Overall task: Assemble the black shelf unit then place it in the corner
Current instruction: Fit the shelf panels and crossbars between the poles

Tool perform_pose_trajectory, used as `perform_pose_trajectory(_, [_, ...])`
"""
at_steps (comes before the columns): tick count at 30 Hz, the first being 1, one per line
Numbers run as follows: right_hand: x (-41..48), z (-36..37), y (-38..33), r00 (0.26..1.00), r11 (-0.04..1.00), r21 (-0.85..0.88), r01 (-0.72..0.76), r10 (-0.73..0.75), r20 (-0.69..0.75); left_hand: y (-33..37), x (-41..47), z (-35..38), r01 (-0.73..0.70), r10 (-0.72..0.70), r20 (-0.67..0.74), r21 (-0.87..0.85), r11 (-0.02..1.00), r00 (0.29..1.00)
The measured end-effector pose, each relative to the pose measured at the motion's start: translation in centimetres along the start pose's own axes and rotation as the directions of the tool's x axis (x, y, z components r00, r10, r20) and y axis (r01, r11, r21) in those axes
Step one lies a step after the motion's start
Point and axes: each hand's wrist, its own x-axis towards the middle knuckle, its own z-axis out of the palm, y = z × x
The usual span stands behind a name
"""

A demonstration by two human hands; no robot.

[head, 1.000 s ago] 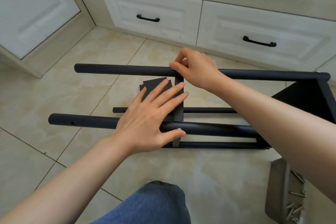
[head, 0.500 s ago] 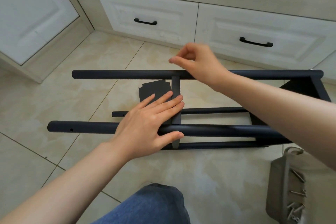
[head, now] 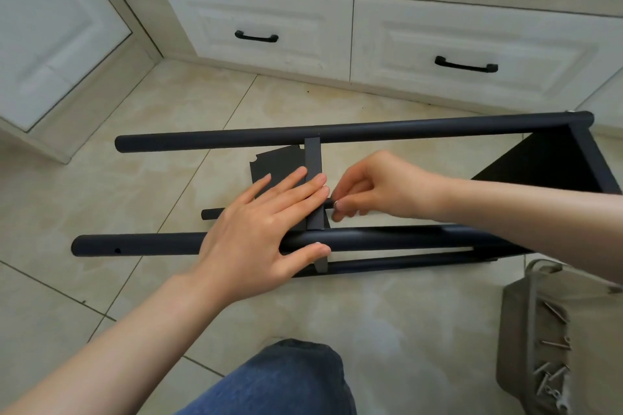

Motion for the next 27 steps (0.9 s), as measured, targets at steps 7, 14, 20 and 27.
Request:
perform_pose_trajectory(7, [1.2,2.3,0.0,0.996,1.000,0.006,-0.006,0.006,0.085,-0.1,-0.8,0.3,-0.033,0.033,-0.035,0.004,0.999,0.999])
perform_pose_trajectory(14, [1.0,2.8,0.5,0.993,0.995,0.080,-0.059,0.051,0.103,0.1,-1.1,0.4,-0.060,0.061,-0.035,0.022,0.998,0.998])
perform_pose_trajectory(20, [0.8,2.7,0.4,0.995,0.995,0.084,-0.054,0.046,0.093,0.2,-1.4,0.5,-0.061,0.062,-0.042,0.018,0.998,0.997])
perform_pose_trajectory(27, [0.5,3.4,0.9,0.990,0.984,0.156,-0.089,0.070,0.122,0.4,-1.4,0.5,-0.064,0.065,-0.041,0.018,0.998,0.997])
